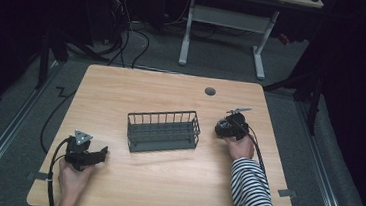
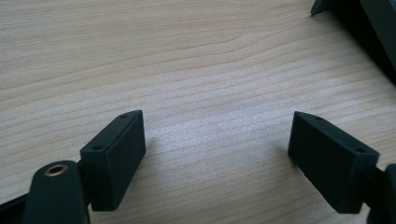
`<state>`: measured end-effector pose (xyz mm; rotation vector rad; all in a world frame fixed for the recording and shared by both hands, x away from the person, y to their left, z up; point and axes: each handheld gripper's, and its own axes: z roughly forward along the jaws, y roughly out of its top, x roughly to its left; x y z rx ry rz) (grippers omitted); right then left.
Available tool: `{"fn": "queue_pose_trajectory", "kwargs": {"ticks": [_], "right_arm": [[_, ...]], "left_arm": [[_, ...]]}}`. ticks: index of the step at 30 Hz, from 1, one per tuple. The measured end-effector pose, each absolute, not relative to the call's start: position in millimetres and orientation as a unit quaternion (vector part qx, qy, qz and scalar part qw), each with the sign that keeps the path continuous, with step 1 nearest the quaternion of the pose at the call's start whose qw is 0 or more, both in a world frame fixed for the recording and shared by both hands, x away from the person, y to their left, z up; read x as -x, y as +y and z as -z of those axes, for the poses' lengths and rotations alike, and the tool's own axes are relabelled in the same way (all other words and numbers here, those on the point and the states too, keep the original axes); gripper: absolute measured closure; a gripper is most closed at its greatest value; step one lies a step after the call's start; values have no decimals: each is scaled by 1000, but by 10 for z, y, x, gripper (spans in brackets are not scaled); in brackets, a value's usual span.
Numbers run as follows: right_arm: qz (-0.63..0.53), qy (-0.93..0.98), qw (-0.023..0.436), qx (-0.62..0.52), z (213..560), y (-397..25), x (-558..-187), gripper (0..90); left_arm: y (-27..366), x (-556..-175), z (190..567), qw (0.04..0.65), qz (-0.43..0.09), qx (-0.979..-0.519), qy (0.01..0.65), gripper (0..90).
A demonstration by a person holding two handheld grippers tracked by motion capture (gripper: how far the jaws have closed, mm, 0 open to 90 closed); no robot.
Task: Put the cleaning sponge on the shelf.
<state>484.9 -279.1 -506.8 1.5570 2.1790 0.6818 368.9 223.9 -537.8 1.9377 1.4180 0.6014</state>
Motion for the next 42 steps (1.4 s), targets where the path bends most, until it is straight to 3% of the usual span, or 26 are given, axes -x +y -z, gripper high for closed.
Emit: {"fn": "queue_pose_trajectory", "kwargs": {"ticks": [16,42], "right_arm": [[-264,769,183,-552,5035,-2858,-4785,343],[-368,761,182,-502,4412,-2882,-4390,350]], "left_arm": [[2240,-3689,5378,327,-229,-740,541,193],[2240,-3689,5377,328,-230,-741,540,198]]}}
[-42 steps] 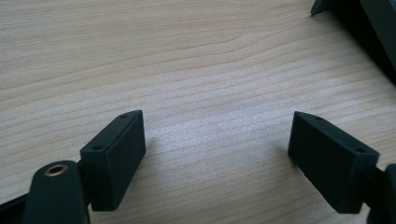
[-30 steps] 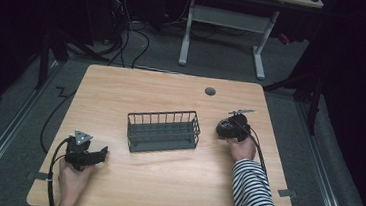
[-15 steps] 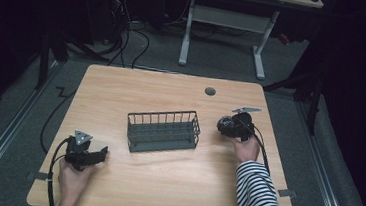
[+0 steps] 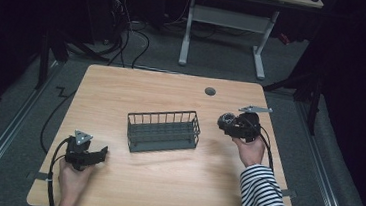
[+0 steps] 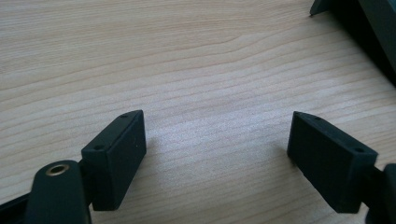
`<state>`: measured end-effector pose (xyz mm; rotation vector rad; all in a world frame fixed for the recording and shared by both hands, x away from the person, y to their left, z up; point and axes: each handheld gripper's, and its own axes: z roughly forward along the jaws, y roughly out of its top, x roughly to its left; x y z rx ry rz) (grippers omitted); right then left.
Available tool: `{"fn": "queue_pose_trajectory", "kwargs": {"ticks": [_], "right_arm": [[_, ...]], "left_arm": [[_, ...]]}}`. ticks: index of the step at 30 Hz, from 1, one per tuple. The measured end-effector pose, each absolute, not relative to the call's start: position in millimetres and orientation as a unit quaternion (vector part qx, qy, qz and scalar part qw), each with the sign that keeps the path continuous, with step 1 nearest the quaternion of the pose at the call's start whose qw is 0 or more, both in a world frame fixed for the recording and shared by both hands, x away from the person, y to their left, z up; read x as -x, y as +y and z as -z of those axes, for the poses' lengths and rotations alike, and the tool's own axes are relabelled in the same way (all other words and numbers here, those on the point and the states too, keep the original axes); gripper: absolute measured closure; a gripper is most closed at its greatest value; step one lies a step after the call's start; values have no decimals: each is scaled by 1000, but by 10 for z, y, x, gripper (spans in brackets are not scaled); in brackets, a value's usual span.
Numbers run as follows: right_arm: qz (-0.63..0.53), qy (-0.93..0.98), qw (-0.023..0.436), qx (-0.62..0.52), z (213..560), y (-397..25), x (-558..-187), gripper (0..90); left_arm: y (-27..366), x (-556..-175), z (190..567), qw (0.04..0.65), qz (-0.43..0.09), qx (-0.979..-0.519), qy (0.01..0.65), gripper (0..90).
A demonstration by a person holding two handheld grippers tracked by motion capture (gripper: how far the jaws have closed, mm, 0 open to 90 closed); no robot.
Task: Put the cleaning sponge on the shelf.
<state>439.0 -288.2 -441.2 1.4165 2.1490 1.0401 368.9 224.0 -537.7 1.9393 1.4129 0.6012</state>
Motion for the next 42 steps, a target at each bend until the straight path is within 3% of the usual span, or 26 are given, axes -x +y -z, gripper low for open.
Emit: {"fn": "queue_pose_trajectory", "kwargs": {"ticks": [21,42], "right_arm": [[-398,782,169,-449,4082,-2661,-4187,350],[-408,821,146,-372,3856,-2006,-4236,350]], "left_arm": [[2239,-3688,5377,328,-230,-741,539,204],[2238,-3687,5376,329,-229,-741,539,206]]}}
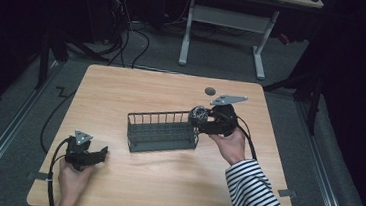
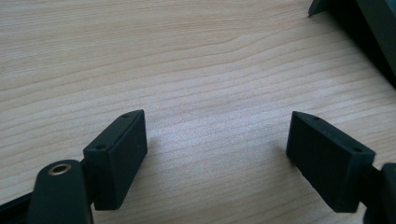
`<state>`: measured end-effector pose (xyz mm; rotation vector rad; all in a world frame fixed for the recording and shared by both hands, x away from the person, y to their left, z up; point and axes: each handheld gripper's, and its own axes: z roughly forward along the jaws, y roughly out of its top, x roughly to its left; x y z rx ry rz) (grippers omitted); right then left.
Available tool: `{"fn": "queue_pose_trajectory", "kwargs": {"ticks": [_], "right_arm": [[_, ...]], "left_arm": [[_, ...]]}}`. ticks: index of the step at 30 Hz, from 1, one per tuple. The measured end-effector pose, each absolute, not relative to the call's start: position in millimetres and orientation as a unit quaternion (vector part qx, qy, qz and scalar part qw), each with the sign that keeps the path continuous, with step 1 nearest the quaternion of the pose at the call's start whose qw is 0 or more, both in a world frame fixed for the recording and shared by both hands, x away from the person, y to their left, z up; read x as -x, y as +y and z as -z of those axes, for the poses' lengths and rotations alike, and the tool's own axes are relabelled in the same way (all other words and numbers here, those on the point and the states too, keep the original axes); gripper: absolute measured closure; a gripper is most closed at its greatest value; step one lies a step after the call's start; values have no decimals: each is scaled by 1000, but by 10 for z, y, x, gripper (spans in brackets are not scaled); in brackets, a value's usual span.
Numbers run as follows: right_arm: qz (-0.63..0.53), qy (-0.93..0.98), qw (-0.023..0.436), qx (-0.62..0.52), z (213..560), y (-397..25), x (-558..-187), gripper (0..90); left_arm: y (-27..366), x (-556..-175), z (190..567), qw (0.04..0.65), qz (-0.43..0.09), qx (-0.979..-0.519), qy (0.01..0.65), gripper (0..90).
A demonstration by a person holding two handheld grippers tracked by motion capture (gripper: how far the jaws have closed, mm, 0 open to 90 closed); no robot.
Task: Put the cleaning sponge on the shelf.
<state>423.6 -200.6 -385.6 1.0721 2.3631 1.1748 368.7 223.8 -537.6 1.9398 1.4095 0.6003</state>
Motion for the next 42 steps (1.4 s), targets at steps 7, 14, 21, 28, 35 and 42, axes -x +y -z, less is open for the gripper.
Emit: {"fn": "queue_pose_trajectory", "kwargs": {"ticks": [7,14,21,28,35,42], "right_arm": [[-398,834,132,-359,3922,-1779,-4307,349],[-385,843,121,-354,4029,-1606,-4387,348],[-358,855,114,-357,4213,-1464,-4498,346],[-340,858,102,-372,4333,-1431,-4570,343],[-324,862,92,-380,4412,-1413,-4613,332],[-318,865,93,-377,4421,-1399,-4618,315]], "left_arm": [[2239,-3687,5376,329,-229,-741,538,206],[2239,-3687,5376,329,-229,-741,538,206],[2238,-3687,5376,329,-229,-741,538,206],[2238,-3687,5377,329,-229,-742,538,206],[2238,-3687,5376,329,-229,-742,538,205],[2238,-3688,5376,329,-229,-742,538,205]]}}
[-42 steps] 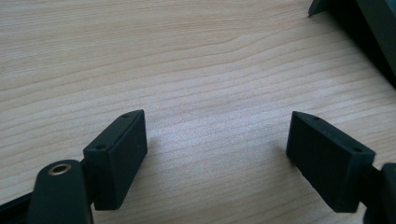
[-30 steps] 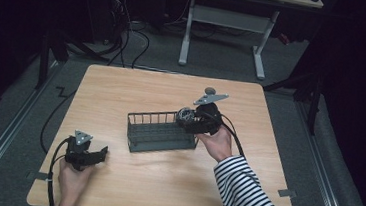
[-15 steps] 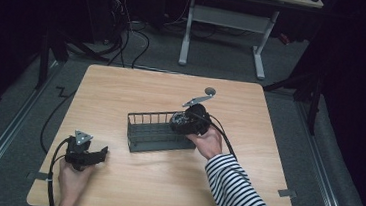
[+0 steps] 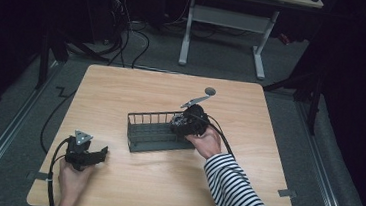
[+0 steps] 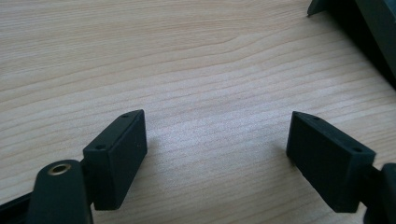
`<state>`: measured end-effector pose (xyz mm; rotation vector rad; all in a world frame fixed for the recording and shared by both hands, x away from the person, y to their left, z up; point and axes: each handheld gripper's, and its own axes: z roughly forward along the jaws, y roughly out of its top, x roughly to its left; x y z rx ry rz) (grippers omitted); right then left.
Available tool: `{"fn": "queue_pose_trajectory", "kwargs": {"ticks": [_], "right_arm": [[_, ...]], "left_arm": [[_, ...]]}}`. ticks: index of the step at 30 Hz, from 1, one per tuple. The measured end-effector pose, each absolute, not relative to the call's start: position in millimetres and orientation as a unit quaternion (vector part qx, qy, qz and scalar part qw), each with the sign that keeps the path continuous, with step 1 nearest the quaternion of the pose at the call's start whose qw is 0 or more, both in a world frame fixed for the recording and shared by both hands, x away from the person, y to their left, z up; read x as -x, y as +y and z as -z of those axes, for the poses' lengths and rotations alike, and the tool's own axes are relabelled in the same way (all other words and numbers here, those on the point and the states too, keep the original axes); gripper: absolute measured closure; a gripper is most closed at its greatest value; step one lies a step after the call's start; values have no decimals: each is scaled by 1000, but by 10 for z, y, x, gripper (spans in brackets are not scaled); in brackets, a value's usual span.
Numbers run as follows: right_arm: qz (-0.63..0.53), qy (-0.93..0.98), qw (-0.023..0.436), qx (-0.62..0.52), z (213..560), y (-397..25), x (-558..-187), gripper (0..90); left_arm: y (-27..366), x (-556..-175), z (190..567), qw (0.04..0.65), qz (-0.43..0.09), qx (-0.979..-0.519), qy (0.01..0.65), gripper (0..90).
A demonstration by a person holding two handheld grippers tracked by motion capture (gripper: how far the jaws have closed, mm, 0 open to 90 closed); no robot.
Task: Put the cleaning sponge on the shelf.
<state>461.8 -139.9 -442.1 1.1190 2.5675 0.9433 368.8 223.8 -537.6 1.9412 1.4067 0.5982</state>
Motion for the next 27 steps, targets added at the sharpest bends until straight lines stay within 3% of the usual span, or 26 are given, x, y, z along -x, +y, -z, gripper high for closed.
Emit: {"fn": "queue_pose_trajectory", "kwargs": {"ticks": [12,27], "right_arm": [[-324,866,88,-371,4411,-1401,-4612,272],[-372,845,116,-367,4162,-1597,-4489,268]], "left_arm": [[2238,-3688,5377,329,-229,-742,538,205],[2233,-3691,5376,329,-228,-744,535,205]]}}
